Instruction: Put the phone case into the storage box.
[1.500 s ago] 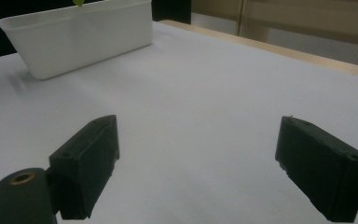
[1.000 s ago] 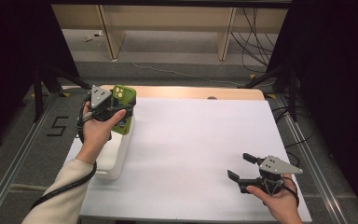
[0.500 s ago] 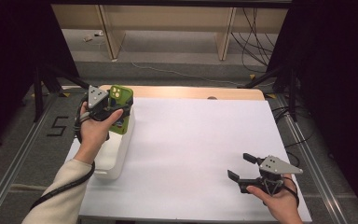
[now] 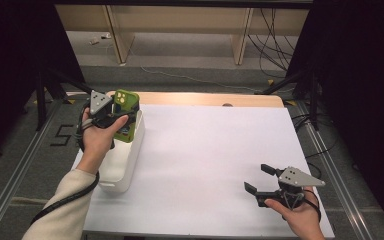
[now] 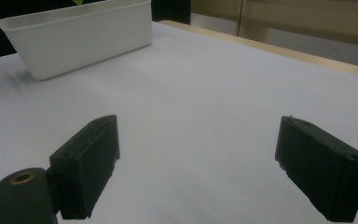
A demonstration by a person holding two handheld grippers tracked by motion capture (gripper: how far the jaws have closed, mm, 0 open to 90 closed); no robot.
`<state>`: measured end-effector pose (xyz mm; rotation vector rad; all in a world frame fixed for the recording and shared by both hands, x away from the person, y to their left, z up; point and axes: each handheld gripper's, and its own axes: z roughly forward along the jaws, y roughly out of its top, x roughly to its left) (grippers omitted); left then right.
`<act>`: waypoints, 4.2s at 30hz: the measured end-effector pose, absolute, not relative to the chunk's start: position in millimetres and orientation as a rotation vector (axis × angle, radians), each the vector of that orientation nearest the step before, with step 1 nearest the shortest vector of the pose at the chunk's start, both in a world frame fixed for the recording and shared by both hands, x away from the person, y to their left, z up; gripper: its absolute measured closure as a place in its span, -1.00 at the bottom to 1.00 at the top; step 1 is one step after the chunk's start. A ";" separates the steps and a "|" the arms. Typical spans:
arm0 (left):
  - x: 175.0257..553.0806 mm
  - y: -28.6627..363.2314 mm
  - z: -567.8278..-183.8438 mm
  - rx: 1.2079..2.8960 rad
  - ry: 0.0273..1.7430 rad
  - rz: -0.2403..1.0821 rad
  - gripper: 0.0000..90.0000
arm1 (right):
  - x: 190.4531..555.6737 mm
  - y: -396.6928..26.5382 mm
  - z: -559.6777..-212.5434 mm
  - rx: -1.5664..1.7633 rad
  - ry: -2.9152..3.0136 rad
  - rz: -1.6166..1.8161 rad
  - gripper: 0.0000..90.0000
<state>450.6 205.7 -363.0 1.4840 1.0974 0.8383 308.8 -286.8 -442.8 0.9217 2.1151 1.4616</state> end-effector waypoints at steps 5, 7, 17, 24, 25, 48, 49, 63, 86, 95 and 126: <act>452.1 209.0 -364.1 1.483 1.102 0.841 -0.64 | 308.9 -286.8 -442.9 0.921 2.117 1.461 -0.67; 452.6 210.0 -363.9 1.482 1.104 0.844 -0.64 | 308.9 -286.9 -442.8 0.921 2.115 1.462 -0.67; 455.3 213.2 -364.0 1.479 1.106 0.852 -0.64 | 309.2 -286.8 -443.0 0.923 2.113 1.468 -0.67; 457.5 216.0 -364.1 1.476 1.110 0.853 -0.64 | 309.1 -286.9 -442.9 0.927 2.115 1.467 -0.67; 457.7 216.8 -363.6 1.471 1.109 0.857 -0.64 | 309.2 -287.0 -442.8 0.925 2.114 1.465 -0.67; 474.9 225.7 -367.3 1.472 1.145 0.860 -0.64 | 308.7 -287.1 -442.5 0.926 2.109 1.468 -0.67; 475.5 225.8 -367.5 1.473 1.145 0.859 -0.64 | 308.8 -287.2 -442.5 0.927 2.109 1.469 -0.67; 484.3 228.5 -371.0 1.476 1.166 0.862 -0.64 | 308.6 -287.4 -442.5 0.928 2.108 1.468 -0.67; 492.4 228.8 -374.1 1.482 1.174 0.859 -0.64 | 308.5 -287.5 -442.5 0.929 2.107 1.469 -0.67; 494.3 228.7 -374.4 1.480 1.173 0.856 -0.64 | 308.0 -287.6 -442.1 0.931 2.105 1.467 -0.67; 509.6 222.1 -380.7 1.504 1.172 0.851 -0.64 | 308.4 -288.3 -442.8 0.934 2.107 1.471 -0.67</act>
